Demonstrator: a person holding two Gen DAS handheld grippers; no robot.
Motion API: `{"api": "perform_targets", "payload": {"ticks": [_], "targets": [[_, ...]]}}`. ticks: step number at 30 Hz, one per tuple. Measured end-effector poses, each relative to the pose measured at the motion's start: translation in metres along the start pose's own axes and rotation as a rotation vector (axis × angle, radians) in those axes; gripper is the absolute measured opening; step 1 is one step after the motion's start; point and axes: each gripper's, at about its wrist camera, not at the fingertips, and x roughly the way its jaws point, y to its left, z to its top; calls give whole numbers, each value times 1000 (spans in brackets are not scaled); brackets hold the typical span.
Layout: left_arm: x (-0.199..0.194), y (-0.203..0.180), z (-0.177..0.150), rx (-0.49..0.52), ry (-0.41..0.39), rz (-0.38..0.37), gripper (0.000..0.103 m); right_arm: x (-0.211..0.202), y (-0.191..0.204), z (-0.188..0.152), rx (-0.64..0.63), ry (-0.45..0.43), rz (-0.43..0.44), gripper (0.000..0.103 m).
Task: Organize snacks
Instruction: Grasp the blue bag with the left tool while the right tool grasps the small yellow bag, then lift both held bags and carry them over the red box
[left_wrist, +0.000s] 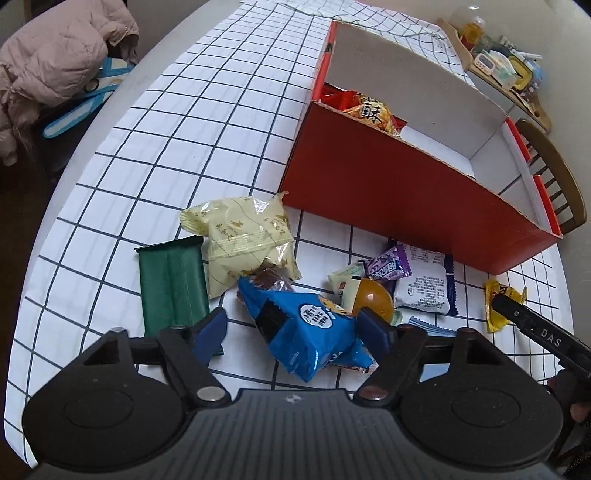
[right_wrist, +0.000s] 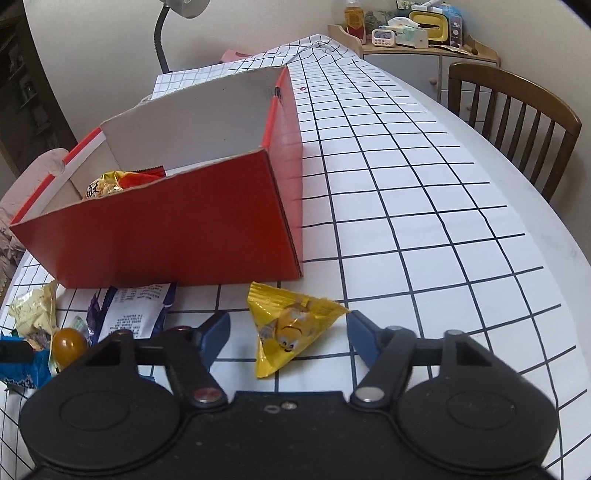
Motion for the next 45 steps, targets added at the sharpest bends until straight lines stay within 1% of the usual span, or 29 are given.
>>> {"api": "perform_targets", "payload": {"ticks": [1, 3, 5, 6, 7, 12, 21, 31, 45], "targets": [[0, 0, 0, -2, 3, -11, 65, -1, 0, -1, 4, 1, 6, 56], [-2, -1, 1, 1, 2, -20, 59, -1, 0, 0, 9, -1, 6, 45], [-4, -3, 0, 5, -3, -20, 56, -2, -1, -1, 15, -4, 6, 38], [-5, -2, 0, 4, -6, -24, 52, -3, -1, -1, 19, -4, 10, 35], [-6, -2, 0, 5, -9, -26, 47, -4, -1, -1, 21, -6, 15, 34], [-11, -1, -2, 13, -23, -32, 39, -10, 1, -4, 27, -12, 15, 31], [-24, -2, -9, 29, -34, -39, 37, -37, 13, -9, 12, -48, 26, 30], [-55, 3, -15, 43, -67, -76, 37, -81, 35, -11, -23, -96, 23, 30], [-116, -20, -10, 160, -204, -134, 37, -144, 72, 1, -76, -203, 63, 30]]}}
